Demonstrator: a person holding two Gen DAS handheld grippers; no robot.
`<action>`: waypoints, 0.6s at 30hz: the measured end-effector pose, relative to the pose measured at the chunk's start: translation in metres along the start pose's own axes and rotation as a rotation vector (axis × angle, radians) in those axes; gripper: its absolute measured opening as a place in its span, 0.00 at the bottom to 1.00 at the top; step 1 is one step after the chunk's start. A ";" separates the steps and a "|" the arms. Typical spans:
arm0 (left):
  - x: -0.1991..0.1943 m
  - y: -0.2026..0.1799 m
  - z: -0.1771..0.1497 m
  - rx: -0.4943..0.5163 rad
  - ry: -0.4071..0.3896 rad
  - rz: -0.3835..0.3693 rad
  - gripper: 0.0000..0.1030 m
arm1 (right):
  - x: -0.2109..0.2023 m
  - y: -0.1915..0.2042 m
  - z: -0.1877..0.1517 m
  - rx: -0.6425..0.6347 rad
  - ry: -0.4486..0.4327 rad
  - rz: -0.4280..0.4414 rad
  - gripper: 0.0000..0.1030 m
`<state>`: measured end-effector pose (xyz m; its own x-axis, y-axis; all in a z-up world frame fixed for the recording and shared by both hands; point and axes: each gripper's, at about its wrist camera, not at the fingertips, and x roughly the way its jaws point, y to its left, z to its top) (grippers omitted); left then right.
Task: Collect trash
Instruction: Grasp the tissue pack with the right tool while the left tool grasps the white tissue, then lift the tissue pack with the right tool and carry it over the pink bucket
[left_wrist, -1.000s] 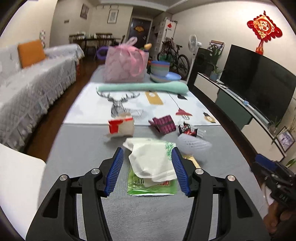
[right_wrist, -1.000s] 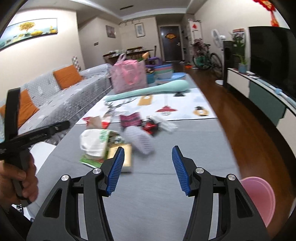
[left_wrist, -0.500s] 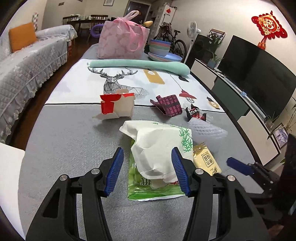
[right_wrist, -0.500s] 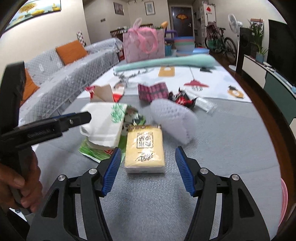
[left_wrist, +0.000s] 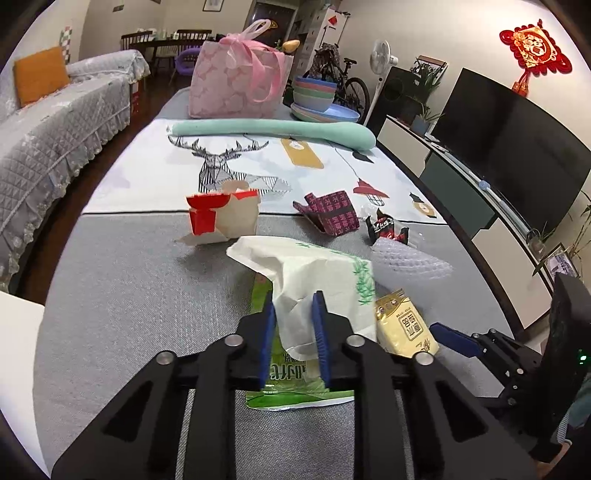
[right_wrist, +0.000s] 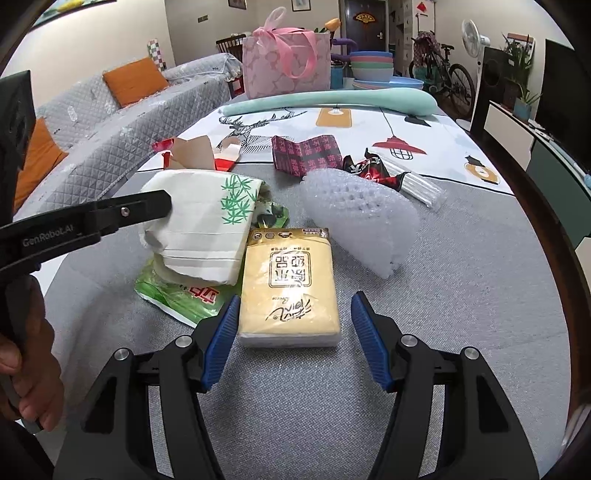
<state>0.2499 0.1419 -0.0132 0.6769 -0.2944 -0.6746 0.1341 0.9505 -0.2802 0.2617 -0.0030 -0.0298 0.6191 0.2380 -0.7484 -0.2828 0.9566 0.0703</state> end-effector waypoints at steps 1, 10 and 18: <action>-0.001 0.000 0.001 0.001 -0.003 -0.003 0.15 | 0.001 0.000 0.000 0.000 0.006 -0.002 0.60; -0.018 -0.006 0.006 0.046 -0.050 0.025 0.11 | -0.003 0.002 -0.001 -0.015 -0.006 -0.001 0.51; -0.033 -0.018 0.005 0.091 -0.085 0.051 0.07 | -0.034 -0.010 -0.002 -0.004 -0.067 0.006 0.51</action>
<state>0.2289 0.1347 0.0181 0.7426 -0.2400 -0.6252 0.1605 0.9702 -0.1818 0.2423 -0.0206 -0.0066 0.6653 0.2545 -0.7019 -0.2897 0.9544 0.0715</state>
